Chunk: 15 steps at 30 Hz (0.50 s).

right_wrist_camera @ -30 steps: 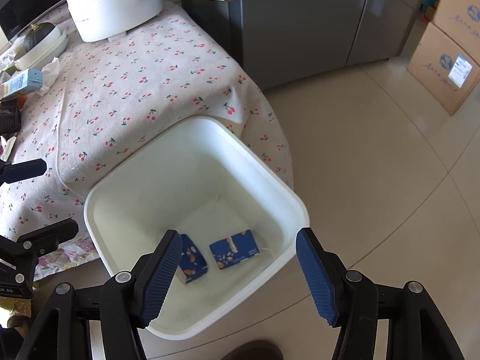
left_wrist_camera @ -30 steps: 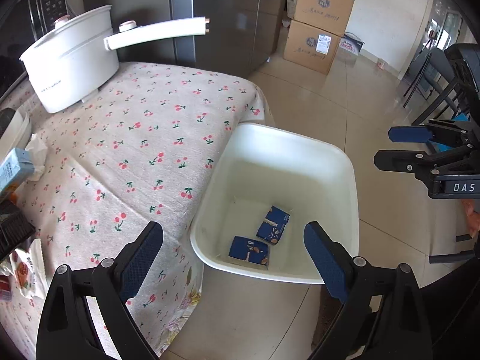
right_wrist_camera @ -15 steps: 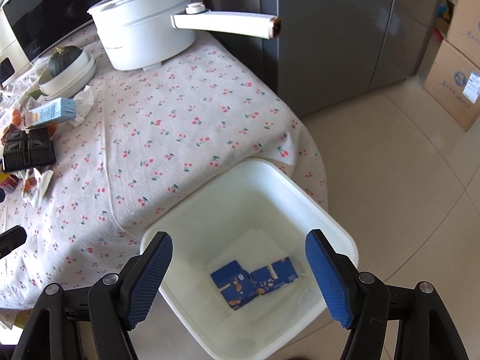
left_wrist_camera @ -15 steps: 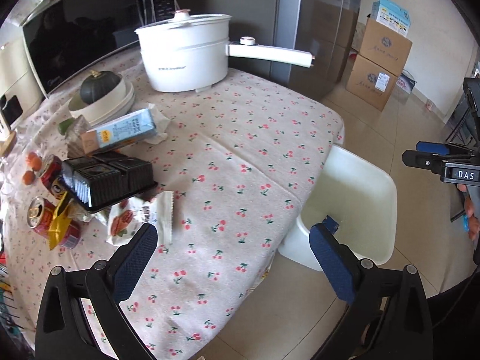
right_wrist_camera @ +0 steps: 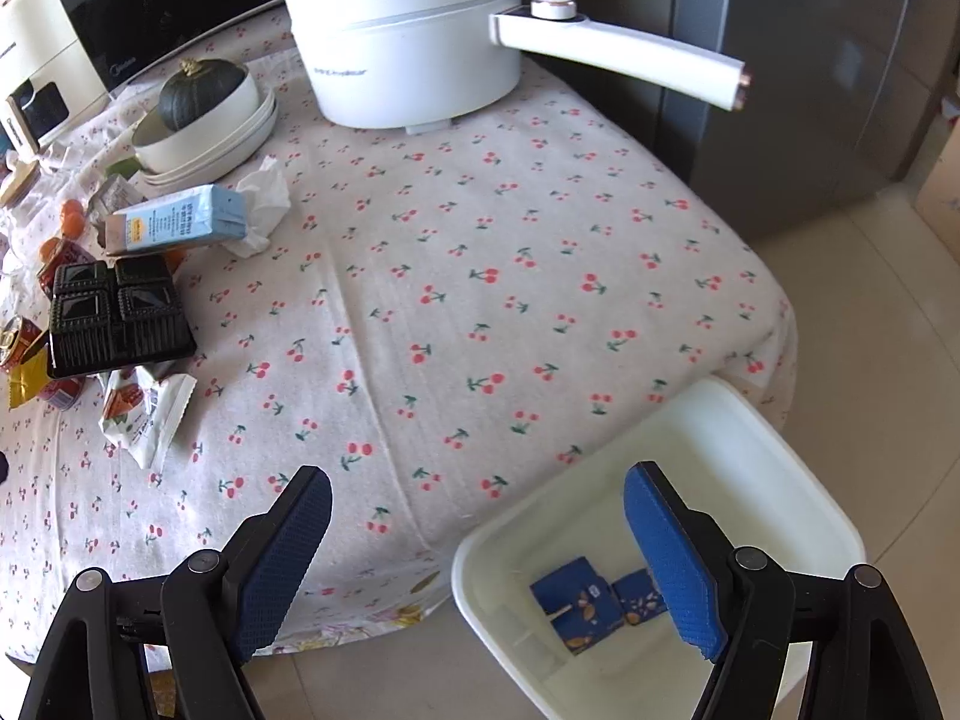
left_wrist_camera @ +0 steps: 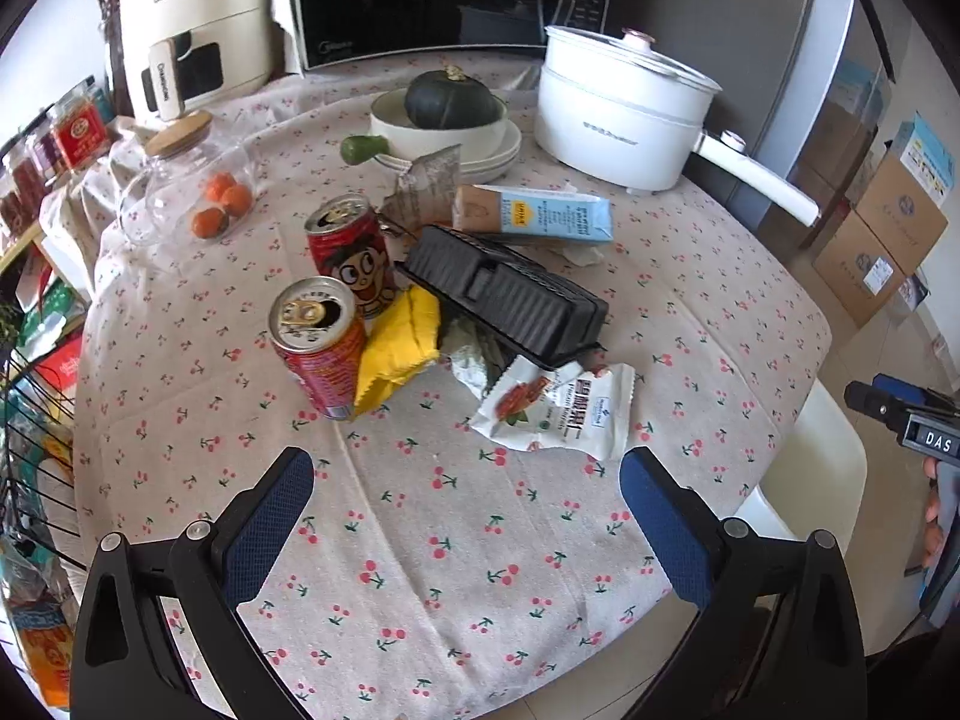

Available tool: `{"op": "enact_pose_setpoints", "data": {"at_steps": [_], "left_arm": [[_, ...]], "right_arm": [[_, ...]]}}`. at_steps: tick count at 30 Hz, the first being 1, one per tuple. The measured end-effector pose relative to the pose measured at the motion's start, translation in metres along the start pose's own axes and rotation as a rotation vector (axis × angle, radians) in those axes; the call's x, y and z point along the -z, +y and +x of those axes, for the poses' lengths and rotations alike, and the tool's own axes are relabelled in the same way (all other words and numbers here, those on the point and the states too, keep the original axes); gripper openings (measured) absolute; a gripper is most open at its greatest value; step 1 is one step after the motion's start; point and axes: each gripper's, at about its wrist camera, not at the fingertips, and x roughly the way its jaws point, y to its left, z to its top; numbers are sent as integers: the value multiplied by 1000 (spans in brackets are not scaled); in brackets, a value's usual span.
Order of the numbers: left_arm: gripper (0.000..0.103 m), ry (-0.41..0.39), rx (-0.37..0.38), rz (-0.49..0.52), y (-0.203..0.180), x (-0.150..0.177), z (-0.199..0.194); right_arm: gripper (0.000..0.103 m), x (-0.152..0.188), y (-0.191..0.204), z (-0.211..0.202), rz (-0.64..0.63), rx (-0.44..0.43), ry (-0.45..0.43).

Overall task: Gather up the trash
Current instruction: 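Move both tools back over the table toward the red cans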

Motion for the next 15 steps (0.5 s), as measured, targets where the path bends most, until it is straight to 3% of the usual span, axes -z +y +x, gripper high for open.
{"op": "enact_pose_setpoints", "data": {"at_steps": [7, 15], "left_arm": [[103, 32, -1, -131, 62, -13, 10], [101, 35, 19, -162, 95, -29, 43]], "right_arm": [[84, -9, 45, 18, -45, 0, 12], [84, -20, 80, 30, -98, -10, 6]]}}
